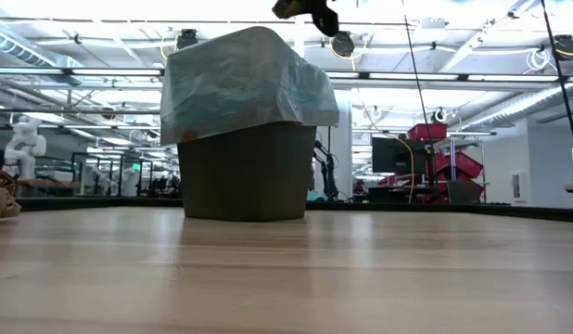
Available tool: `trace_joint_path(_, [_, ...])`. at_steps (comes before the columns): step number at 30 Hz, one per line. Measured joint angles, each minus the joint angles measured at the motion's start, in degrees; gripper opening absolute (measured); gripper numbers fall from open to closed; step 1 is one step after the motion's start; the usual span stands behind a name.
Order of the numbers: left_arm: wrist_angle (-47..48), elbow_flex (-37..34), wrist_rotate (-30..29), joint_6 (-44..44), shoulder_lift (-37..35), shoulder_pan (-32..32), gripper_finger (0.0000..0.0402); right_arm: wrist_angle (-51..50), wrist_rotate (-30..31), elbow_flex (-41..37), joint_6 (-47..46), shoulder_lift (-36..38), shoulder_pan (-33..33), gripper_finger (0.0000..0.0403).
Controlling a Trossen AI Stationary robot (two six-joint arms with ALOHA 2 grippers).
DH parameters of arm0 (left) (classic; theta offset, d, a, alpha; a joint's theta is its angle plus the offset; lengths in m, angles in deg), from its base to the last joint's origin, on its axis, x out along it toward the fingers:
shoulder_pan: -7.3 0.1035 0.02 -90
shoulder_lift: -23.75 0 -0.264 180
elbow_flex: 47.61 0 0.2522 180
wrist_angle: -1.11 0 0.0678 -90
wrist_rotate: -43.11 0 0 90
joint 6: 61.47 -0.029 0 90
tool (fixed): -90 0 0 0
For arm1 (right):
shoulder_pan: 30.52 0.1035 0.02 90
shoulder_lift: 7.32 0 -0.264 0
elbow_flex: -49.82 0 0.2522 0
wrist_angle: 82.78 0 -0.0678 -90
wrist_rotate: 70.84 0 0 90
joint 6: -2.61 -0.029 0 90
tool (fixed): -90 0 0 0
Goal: Pick and place trash into bin
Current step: Put the brown paper into the brown trash bin, then put the gray paper into the brown trash bin
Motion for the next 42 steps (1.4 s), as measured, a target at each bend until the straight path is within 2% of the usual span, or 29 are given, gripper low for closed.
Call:
trace_joint_path(6, [0.00, 0.00, -0.01, 0.01, 0.00, 0.00, 0.0000, -0.51, -0.05, 4.52, 0.20, -3.79, 1.80, 0.0143])
trace_joint_path(11, [0.00, 0.00, -0.01, 0.02, 0.00, 0.00, 0.0000, -1.22, -0.05, 5.10, -0.28, -4.49, 2.51, 0.0212])
trace_joint_path(15, [0.02, 0.00, 0.00, 0.01, 0.00, 0.00, 0.0000, -7.20, -0.18, 5.13, -1.29, -3.64, 2.69, 0.0238])
trace_joint_path(17, [0.03, 0.00, 0.00, 0.00, 0.00, 0.00, 0.0000, -14.61, 0.13, 5.13, -1.89, -2.31, 3.08, 0.0233])
trace_joint_path(22, [0.15, 0.00, 0.00, 0.00, 0.00, 0.00, 0.0000, -37.13, 0.49, 5.13, -4.90, 1.35, 5.79, 0.0194])
trace_joint_path(24, [0.17, 0.00, 0.00, -0.02, 0.00, 0.00, 0.0000, -44.57, 2.51, 5.13, -7.04, 2.31, 7.40, 0.0180])
trace_joint_path(26, [0.17, 0.00, 0.00, -0.08, 0.00, 0.00, 0.0000, -44.35, 4.05, 3.88, -9.60, 3.59, 8.84, 0.0170])
trace_joint_path(30, [0.15, 0.00, 0.00, -0.37, 0.00, 0.00, 0.0000, -44.55, 3.28, -1.86, -15.63, 6.42, 11.32, 0.0158])
trace_joint_path(37, [0.13, 0.00, 0.49, -0.51, 0.02, 0.00, 0.0000, -44.87, 3.14, -24.43, -26.91, 12.11, 16.13, 0.0138])
trace_joint_path(42, [0.14, 0.00, 1.75, -1.54, 0.02, -0.02, 0.0000, -43.63, 1.38, -40.92, -37.18, 14.15, 19.51, 0.0084])
